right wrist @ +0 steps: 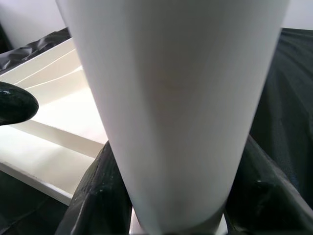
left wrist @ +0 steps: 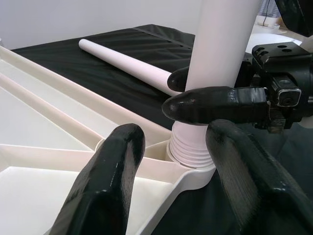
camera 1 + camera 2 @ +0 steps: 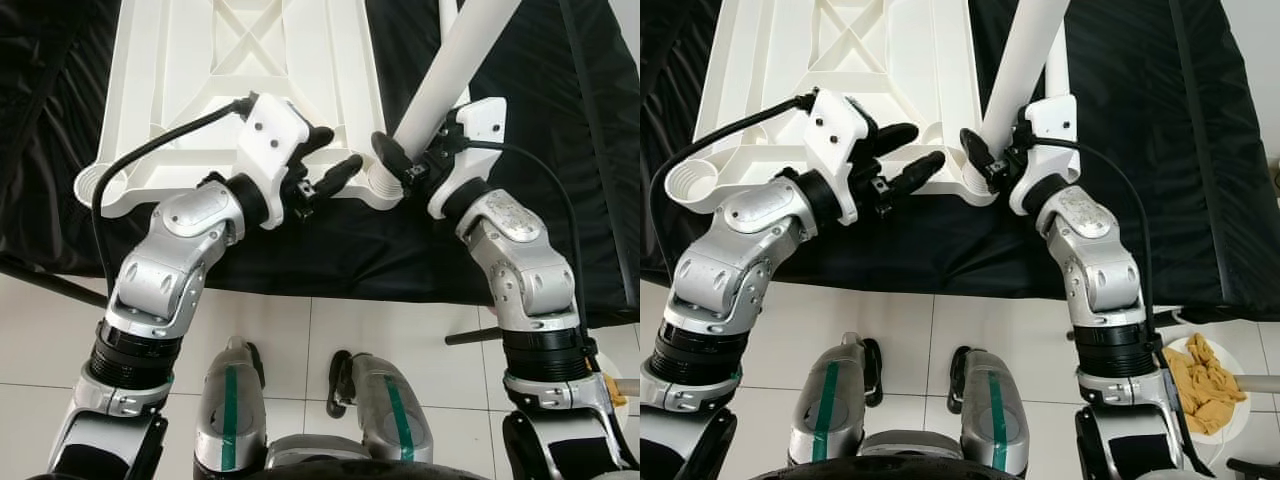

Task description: Building children table

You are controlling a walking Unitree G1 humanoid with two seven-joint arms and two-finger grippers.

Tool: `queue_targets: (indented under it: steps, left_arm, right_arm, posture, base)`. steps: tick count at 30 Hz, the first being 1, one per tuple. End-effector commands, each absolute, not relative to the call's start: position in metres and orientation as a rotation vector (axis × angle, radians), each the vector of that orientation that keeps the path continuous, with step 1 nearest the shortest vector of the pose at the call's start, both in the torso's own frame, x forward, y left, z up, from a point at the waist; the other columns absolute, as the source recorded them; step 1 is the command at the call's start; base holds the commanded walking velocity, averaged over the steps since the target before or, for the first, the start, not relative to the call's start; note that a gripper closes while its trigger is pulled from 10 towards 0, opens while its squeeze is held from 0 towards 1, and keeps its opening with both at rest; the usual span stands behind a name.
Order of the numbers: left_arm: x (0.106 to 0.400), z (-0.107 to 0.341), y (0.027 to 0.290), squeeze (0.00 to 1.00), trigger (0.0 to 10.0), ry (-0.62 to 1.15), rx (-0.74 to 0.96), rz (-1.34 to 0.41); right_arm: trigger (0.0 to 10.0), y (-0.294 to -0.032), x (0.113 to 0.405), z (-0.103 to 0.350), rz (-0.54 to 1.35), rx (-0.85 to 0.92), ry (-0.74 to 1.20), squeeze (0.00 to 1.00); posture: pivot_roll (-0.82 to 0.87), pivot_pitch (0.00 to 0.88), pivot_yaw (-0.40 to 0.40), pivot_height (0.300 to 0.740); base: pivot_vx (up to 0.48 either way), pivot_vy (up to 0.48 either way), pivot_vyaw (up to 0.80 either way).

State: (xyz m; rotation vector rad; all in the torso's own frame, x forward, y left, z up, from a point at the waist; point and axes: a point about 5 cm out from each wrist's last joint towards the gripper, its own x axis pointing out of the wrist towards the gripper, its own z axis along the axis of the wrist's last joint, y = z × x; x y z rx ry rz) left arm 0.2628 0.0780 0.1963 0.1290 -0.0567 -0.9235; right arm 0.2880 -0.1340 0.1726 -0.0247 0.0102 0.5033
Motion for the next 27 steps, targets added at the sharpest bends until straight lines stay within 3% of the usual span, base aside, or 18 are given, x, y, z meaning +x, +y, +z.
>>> queue_targets:
  steps: [1, 14, 21, 27]
  left_arm:
    - [0.262, 0.197, 0.079, 0.0, 10.0, -0.056, 0.123, -0.884]
    - [0.262, 0.199, 0.078, 0.0, 10.0, -0.058, 0.122, -0.89]
    - [0.262, 0.2, 0.077, 0.0, 10.0, -0.062, 0.117, -0.89]
    - [0.263, 0.201, 0.076, 0.0, 10.0, -0.065, 0.113, -0.889]
  right_arm:
    - [10.0, -0.145, 0.287, 0.135, 0.42, 0.009, 0.191, 0.0]
    - [10.0, -0.141, 0.294, 0.134, 0.199, 0.039, 0.122, 0.0]
    - [10.0, -0.134, 0.302, 0.127, -0.029, 0.041, 0.059, 0.0]
    - [10.0, -0.127, 0.305, 0.124, -0.09, 0.044, 0.046, 0.0]
  posture:
    - [0.09, 0.135, -0.038, 0.74]
    - [0.09, 0.133, -0.035, 0.74]
    - [0.09, 0.129, -0.035, 0.74]
    - [0.09, 0.127, -0.035, 0.74]
  base:
    - [0.0, 0.0, 0.0]
    - [0.0, 0.0, 0.0]
    - [0.0, 0.0, 0.0]
    - [0.0, 0.0, 0.0]
